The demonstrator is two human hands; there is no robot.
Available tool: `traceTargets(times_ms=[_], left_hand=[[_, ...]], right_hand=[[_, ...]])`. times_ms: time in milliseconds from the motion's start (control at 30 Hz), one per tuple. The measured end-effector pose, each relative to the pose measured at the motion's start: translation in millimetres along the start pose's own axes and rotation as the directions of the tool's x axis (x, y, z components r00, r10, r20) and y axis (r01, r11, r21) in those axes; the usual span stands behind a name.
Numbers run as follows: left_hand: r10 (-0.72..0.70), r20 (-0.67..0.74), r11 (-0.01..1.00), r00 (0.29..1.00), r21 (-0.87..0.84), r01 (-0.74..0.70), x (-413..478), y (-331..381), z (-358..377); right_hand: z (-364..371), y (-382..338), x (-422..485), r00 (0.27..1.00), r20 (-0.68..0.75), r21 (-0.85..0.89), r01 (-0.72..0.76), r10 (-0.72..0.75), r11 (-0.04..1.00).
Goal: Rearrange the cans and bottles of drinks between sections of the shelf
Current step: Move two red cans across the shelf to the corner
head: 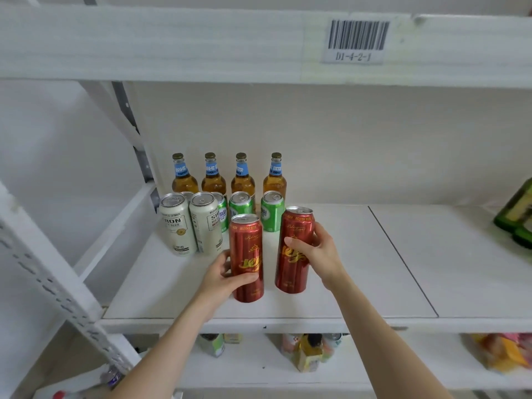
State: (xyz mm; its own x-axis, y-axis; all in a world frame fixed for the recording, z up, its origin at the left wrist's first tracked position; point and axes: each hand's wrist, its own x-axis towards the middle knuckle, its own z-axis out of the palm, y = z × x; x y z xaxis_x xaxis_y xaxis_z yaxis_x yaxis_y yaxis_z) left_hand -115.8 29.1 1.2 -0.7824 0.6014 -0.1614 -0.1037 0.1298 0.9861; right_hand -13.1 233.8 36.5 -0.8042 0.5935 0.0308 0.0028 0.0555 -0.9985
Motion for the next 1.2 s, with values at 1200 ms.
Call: traceTargets(times_ms=[1200], left_hand=[[0.099, 0.184, 0.988, 0.978, 0.101, -0.119, -80.1, 31.1, 175.4]], right_hand=[[-177.0, -29.5, -132.5, 0.984, -0.179, 0.07, 0.034, -0.021, 0.997]])
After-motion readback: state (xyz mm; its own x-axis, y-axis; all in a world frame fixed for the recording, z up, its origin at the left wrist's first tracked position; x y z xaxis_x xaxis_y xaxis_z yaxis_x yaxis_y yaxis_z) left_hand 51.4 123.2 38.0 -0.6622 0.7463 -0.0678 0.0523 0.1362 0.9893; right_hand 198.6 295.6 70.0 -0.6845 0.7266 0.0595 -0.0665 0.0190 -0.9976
